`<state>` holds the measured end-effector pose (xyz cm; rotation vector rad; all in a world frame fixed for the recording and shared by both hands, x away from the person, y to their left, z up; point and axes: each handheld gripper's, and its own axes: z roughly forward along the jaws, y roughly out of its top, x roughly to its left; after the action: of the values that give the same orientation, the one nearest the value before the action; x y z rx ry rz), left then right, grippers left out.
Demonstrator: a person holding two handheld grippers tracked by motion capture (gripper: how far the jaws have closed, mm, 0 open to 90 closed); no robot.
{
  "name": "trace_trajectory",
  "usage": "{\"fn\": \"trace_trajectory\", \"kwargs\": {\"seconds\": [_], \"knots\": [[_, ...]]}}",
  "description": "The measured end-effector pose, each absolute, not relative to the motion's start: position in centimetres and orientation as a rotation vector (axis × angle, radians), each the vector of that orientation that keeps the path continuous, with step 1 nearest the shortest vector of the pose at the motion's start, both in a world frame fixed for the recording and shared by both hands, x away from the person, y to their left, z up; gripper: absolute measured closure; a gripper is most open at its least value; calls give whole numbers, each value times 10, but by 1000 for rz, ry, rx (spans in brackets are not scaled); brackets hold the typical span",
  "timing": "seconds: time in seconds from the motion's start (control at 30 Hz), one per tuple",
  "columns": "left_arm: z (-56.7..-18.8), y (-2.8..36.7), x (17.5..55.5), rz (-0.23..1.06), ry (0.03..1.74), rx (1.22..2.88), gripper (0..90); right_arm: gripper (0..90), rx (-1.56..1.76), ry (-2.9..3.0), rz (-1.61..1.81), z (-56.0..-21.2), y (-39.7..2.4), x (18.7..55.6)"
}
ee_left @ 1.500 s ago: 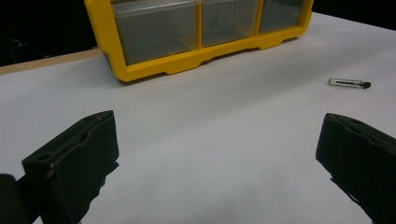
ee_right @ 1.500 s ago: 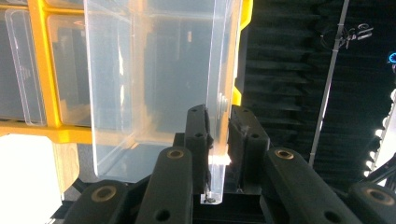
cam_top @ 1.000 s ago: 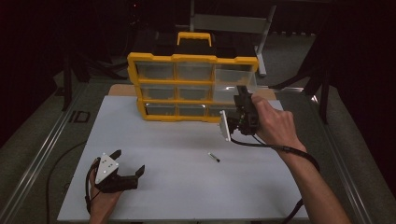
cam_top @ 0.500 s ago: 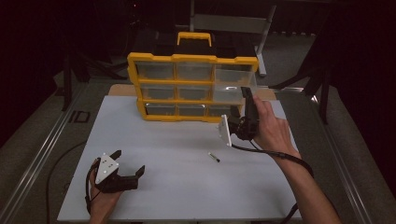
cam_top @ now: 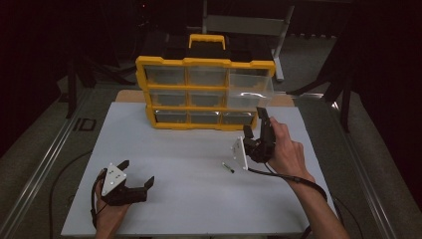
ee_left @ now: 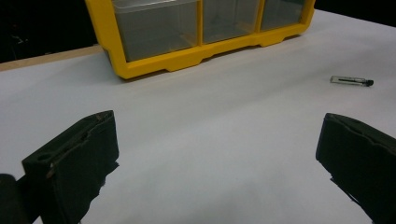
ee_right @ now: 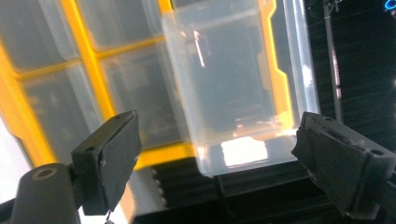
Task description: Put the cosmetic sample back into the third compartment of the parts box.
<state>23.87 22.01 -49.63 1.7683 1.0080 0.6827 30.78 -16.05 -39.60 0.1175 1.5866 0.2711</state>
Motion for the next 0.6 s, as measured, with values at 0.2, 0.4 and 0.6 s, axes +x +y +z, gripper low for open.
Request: {"fn": "trace_trajectory", "kwargs": {"seconds": [0.2, 0.4, 0.6], "knots": [[-496, 219, 239, 681, 1007, 1768, 2, 141, 156, 1632, 313, -407, -161, 302], [-496, 220, 239, 682, 1008, 1769, 2, 148, 241, 1664, 403, -417, -168, 294], [-497, 220, 239, 682, 1013, 1768, 2, 148, 331, 1720, 454, -429, -178, 290]]}}
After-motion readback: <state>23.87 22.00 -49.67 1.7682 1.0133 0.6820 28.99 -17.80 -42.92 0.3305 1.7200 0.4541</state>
